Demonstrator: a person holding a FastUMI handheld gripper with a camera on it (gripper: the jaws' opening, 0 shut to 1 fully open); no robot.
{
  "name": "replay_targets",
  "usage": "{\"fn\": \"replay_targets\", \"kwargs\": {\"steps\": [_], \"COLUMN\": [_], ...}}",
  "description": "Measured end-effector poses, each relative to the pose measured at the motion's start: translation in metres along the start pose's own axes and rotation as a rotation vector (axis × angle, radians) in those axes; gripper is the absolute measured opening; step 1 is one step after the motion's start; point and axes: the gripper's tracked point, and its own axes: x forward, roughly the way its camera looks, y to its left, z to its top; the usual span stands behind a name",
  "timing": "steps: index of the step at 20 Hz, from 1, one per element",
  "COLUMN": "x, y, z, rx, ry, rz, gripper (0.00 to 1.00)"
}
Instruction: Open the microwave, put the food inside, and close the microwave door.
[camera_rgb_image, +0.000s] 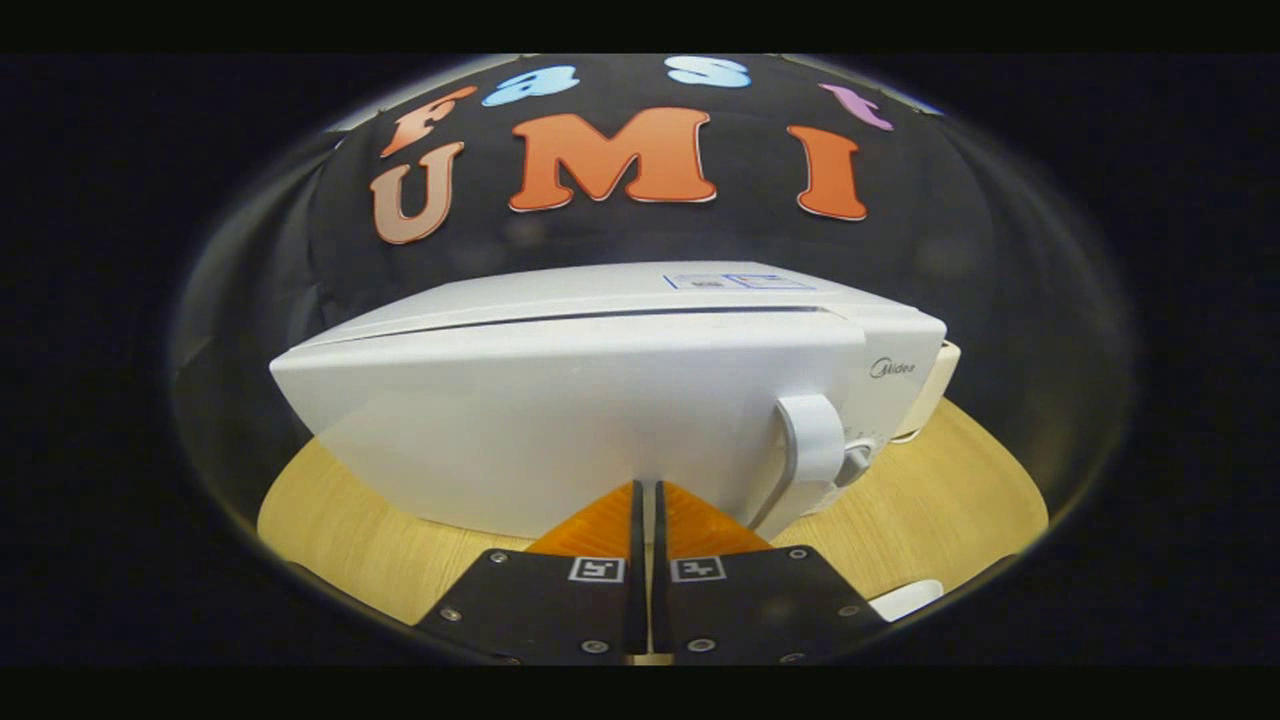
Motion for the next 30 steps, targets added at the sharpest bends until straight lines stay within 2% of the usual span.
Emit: {"fn": "replay_targets", "kwargs": {"steps": [2,6,9,12,19,24,27,30], "x": [0.001,0.003,0.009,0.001,-0.050,-0.102,-0.134,-0.163], "y": [-0.002,-0.003,-0.002,-0.003,-0.014,-0.029,-0.043,-0.054], "z": [0.000,0.005,0.005,0.009,0.038,0.084,0.110,0.134], "rx": [-0.046,0.062,-0.020,0.022,0.047,0.079,0.087,0.092], "ry": [-0.021,0.004,-0.006,0.005,-0.072,-0.181,-0.238,-0.292], "rz": [0.006,0.035,0.031,0.040,0.066,0.068,0.056,0.037], "gripper": [0.02,0.02,0.02,0.01,0.01,0.01,0.05,0.22]}}
